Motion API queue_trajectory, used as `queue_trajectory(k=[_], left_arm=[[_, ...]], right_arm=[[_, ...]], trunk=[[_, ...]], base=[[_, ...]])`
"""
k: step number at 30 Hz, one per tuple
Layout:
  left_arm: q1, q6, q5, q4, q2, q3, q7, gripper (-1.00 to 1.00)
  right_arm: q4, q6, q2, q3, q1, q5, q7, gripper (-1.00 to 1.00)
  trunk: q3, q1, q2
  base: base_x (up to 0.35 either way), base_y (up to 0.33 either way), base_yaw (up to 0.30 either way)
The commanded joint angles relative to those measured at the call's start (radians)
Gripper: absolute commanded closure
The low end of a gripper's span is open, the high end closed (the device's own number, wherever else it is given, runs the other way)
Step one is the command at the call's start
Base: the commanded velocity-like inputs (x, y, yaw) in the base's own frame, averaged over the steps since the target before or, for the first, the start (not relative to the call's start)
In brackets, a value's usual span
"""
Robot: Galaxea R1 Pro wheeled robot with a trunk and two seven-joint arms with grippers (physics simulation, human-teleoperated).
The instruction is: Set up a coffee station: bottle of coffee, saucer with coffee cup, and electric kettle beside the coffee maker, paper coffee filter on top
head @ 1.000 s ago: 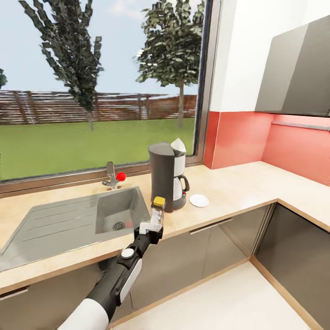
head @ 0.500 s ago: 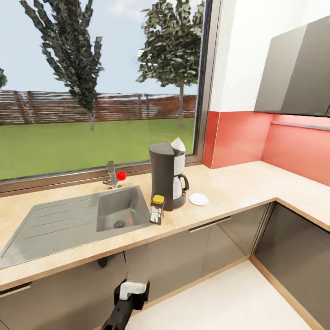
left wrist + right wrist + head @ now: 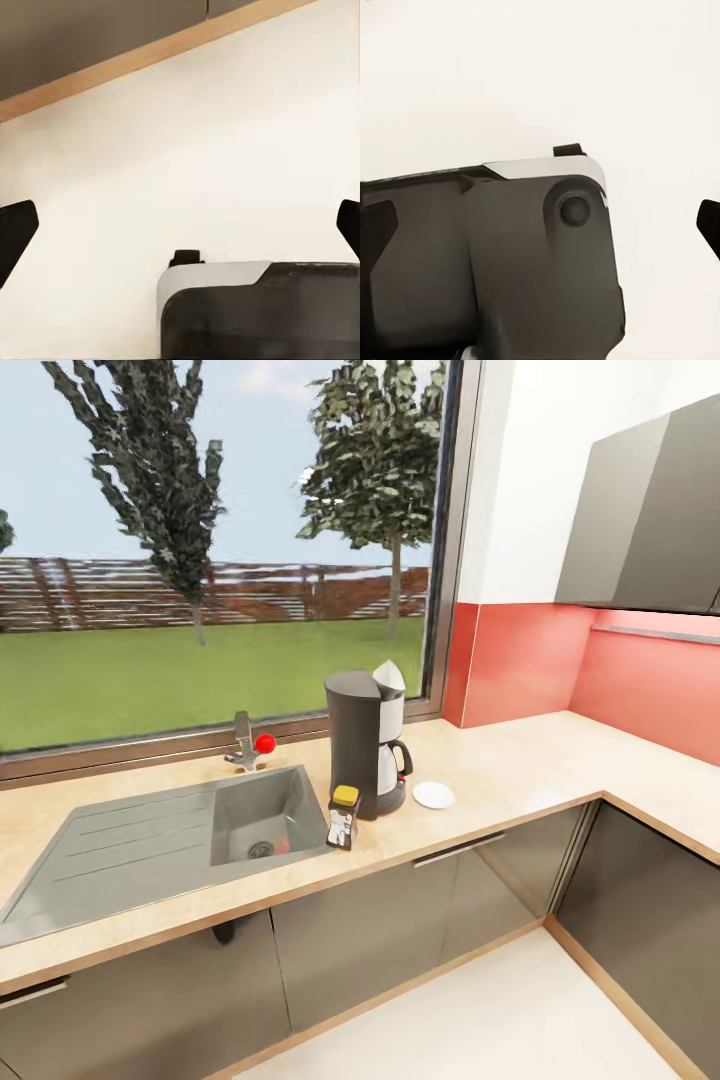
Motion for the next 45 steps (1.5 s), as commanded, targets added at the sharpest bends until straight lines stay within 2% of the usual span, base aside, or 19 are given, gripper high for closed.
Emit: queue_trajectory(k=[1,2,3,6,8,9,14,17,22,45], left_arm=[[-0.001,-0.003,0.01,0.037,0.002,0.021,0.01,-1.0],[-0.001,-0.002,0.009,0.101,0.005,0.079,0.014,-1.0],[-0.002,-0.002,0.009,0.13,0.008,0.104,0.015,-1.0],[-0.002,0.001,0.009,0.198,0.016,0.14,0.017,-1.0],[-0.004,0.005,0.009,0.234,0.019,0.149,0.017,-1.0],[-0.011,0.07,0.009,0.3,0.031,0.157,0.018,-1.0],[-0.011,0.129,0.008,0.314,0.038,0.158,0.017,-1.0],[-0.011,0.13,0.008,0.314,0.04,0.158,0.014,-1.0],[-0.011,0.13,0.009,0.314,0.058,0.158,0.02,-1.0],[-0.011,0.128,0.007,0.314,0.051,0.16,0.024,-1.0]], right_arm=[[0.001,-0.005,0.0,-0.008,-0.001,-0.004,0.0,-1.0],[0.001,-0.005,0.0,-0.01,-0.001,-0.006,-0.002,-1.0],[0.001,-0.005,-0.001,-0.012,-0.001,-0.007,-0.002,-1.0],[0.001,-0.004,0.0,-0.014,-0.001,-0.008,-0.003,-1.0],[0.001,-0.004,0.0,-0.014,-0.001,-0.009,-0.002,-1.0],[0.001,-0.004,-0.001,-0.012,-0.001,-0.008,-0.002,-1.0],[0.0,-0.004,-0.006,-0.016,-0.001,-0.009,-0.003,-1.0],[0.001,-0.004,-0.006,-0.014,-0.001,-0.008,-0.003,-1.0],[0.001,-0.004,-0.006,-0.01,-0.001,-0.005,-0.004,-1.0],[0.003,-0.004,-0.005,-0.012,-0.001,-0.007,-0.011,-1.0]], trunk=[[-0.002,0.001,-0.002],[-0.002,0.001,-0.002],[-0.002,0.001,-0.002],[-0.002,0.001,-0.002],[-0.002,0.001,-0.002],[-0.002,0.001,-0.002],[-0.002,0.001,-0.002],[-0.002,0.001,-0.002],[-0.002,0.001,-0.002],[-0.004,0.001,-0.002]], base=[[0.0,0.0,0.0],[0.0,0.0,0.0],[0.0,0.0,0.0],[0.0,0.0,0.0],[0.0,0.0,0.0],[0.0,0.0,0.0],[0.0,0.0,0.016],[0.0,0.0,0.192],[0.0,0.0,0.271],[0.0,0.0,0.277]])
